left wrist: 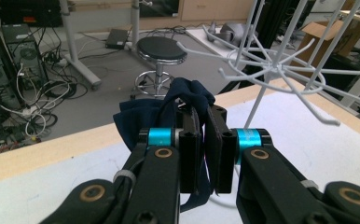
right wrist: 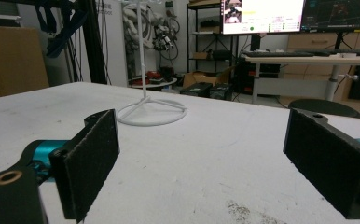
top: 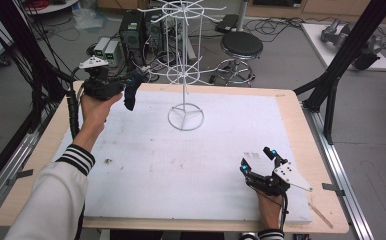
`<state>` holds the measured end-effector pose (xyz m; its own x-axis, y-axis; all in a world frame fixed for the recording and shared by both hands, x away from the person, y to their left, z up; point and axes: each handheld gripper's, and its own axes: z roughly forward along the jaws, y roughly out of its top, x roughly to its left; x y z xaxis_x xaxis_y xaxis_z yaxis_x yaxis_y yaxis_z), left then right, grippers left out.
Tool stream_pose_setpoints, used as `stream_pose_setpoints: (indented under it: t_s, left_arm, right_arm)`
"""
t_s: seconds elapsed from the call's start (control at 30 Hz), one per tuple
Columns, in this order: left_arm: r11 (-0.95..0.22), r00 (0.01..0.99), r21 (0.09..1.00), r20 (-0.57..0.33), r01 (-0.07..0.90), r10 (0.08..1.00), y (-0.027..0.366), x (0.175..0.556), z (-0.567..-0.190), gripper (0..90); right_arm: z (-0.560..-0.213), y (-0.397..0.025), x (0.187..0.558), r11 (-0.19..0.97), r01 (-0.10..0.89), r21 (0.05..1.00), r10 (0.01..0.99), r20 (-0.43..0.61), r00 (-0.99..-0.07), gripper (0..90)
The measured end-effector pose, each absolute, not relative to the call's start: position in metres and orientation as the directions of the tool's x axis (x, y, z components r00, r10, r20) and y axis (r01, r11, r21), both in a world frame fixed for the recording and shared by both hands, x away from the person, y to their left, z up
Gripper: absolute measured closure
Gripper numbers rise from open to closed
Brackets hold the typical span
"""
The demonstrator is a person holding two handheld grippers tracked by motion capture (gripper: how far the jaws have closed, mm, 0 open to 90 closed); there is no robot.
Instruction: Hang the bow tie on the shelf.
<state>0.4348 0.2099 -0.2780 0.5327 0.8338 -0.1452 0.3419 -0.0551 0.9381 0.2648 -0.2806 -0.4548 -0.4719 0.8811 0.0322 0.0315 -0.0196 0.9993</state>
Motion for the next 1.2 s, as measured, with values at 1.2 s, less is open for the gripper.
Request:
stream_pose_setpoints:
  t_s: [1.2]
  left_arm:
    - [-0.027,0.552,0.954,-0.149,0.298,0.820,0.183,0.459,-0.259,84.0]
  right_arm:
    - [-0.455,-0.281,0.265,-0.029,0.034,0.999,0.881,0.042,-0.472,9.6]
